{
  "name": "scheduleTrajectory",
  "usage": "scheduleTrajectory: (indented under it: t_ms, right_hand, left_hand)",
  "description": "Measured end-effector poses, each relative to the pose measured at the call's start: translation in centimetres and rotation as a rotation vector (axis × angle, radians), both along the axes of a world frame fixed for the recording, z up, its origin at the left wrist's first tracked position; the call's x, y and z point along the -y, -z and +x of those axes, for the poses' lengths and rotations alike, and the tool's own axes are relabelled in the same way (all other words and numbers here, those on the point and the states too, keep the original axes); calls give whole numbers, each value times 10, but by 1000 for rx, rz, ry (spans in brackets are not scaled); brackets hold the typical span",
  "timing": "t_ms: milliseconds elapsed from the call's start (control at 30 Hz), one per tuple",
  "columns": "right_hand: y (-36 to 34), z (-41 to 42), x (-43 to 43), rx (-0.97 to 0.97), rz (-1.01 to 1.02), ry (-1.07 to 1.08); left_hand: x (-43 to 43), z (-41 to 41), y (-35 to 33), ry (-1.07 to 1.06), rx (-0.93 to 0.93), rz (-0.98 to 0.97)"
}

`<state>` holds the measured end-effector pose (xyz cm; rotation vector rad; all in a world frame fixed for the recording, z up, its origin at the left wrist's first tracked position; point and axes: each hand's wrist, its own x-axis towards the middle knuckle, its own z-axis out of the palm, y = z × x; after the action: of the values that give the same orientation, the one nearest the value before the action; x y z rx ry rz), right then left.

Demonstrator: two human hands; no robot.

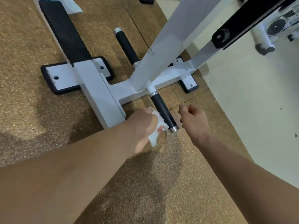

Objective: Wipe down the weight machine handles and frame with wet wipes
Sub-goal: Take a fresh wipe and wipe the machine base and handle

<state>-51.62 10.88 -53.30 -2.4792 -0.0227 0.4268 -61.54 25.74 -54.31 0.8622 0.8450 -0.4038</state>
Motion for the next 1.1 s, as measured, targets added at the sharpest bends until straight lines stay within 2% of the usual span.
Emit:
scheduleTrajectory:
  t_ms: [67, 167, 200, 267, 333, 400, 500, 600, 700, 767, 833, 867, 933, 967, 1100]
  right_hand:
    - [-13, -3, -6, 16, 112, -17]
    - [-38, -12, -12, -81, 188, -68]
    - [-45, -13, -11, -193, 186, -91]
    - [-55, -16, -10, -576, 148, -162]
    - [-53, -19, -12, -898, 306, -181]
    - [-50, -20, -15, -965, 535, -139]
    - [-50, -13, -21, -824, 575, -76]
    - [-53, -1, -15, -735, 674, 134]
    - [-48, 6, -11, -647, 702, 253]
    - [-40, 15, -12, -469, 654, 324]
    - [-36, 23, -14, -188, 573, 432]
    - [-39, 27, -17, 1, 465, 440]
    - [-46, 26, -27, 319, 180, 235]
    - [-48, 19, -34, 386, 89, 57]
    - [-13, -21, -62, 111, -216, -451]
  left_hand:
    - [-10, 4, -1, -61, 11, -90]
    - [-17, 4, -5, -51, 156, -111]
    - [-18, 2, -8, -50, 230, -149]
    - [-15, -5, -16, -38, 367, -353]
    - [-10, -10, -23, -11, 414, -461]
    - [-6, -11, -22, 13, 419, -437]
    - [-10, -10, -17, -40, 277, -338]
    - [-17, -10, -7, -116, 87, -193]
    - [-24, -12, 3, -229, 35, -123]
    - [-24, -11, 6, -258, 45, -61]
    - [-20, -7, 6, -245, 50, 71]
    - [-18, -4, 6, -236, 52, 134]
    - [-16, 1, 6, -205, 73, 231]
    - [-18, 1, 5, -183, 90, 276]
    - [-32, -3, 4, -100, 150, 492]
